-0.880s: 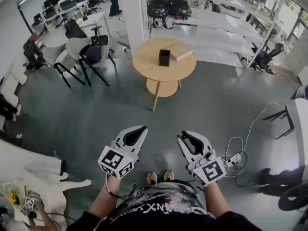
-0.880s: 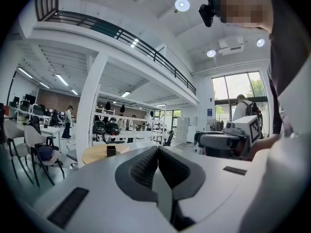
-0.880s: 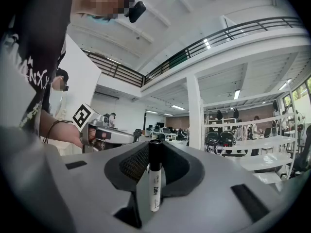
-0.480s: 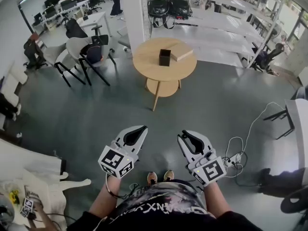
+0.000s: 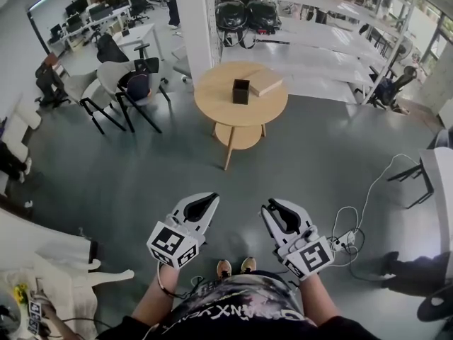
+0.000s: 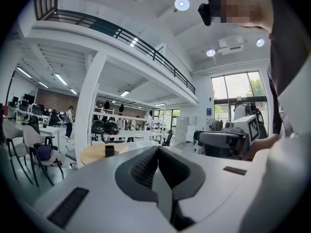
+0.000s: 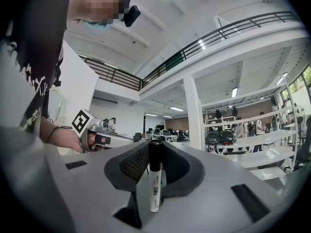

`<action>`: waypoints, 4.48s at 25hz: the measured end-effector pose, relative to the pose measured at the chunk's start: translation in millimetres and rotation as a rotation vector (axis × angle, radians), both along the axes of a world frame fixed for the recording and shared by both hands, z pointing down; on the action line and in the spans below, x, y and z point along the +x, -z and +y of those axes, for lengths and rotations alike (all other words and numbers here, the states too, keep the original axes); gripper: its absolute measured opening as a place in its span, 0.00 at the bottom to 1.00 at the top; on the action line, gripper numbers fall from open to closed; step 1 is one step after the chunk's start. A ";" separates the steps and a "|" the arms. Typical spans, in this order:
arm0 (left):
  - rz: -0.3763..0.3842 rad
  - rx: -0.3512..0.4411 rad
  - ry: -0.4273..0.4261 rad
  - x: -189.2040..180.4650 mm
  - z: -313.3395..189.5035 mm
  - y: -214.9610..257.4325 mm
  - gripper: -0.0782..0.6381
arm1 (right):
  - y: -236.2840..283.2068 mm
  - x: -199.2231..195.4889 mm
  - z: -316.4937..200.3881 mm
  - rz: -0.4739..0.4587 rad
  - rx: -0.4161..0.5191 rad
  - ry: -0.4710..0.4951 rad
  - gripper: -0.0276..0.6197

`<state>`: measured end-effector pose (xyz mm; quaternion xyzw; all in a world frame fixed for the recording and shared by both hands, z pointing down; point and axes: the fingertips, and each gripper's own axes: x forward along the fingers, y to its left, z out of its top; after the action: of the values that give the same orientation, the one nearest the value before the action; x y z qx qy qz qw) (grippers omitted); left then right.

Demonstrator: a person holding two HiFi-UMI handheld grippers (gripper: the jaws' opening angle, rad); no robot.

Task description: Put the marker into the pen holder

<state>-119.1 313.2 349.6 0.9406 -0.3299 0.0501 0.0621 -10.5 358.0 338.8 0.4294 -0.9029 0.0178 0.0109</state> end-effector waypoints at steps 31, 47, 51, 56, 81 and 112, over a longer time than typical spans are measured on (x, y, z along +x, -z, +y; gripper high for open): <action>-0.019 0.029 0.015 48.2 20.0 -6.9 0.14 | -10.8 48.6 12.6 -0.003 0.041 0.034 0.16; -0.018 0.039 0.004 58.2 -11.9 -20.7 0.14 | -23.1 56.3 -20.3 -0.006 0.055 0.016 0.17; -0.015 0.032 0.009 55.4 -29.1 -26.8 0.14 | -28.9 53.1 -38.3 -0.006 0.047 0.019 0.17; -0.012 0.025 0.011 56.4 -55.6 -35.8 0.14 | -36.3 52.0 -65.5 0.001 0.044 0.022 0.17; 0.000 -0.024 -0.039 55.2 -295.0 -28.1 0.14 | -17.9 39.4 -302.4 0.012 -0.006 -0.007 0.17; 0.024 -0.044 -0.085 56.3 -473.3 -38.5 0.14 | -31.1 32.0 -474.8 0.023 -0.037 -0.063 0.17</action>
<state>-62.8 -160.1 388.1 0.9528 -0.2875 0.0486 0.0845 21.5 -116.8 369.9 0.4574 -0.8883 0.0299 0.0285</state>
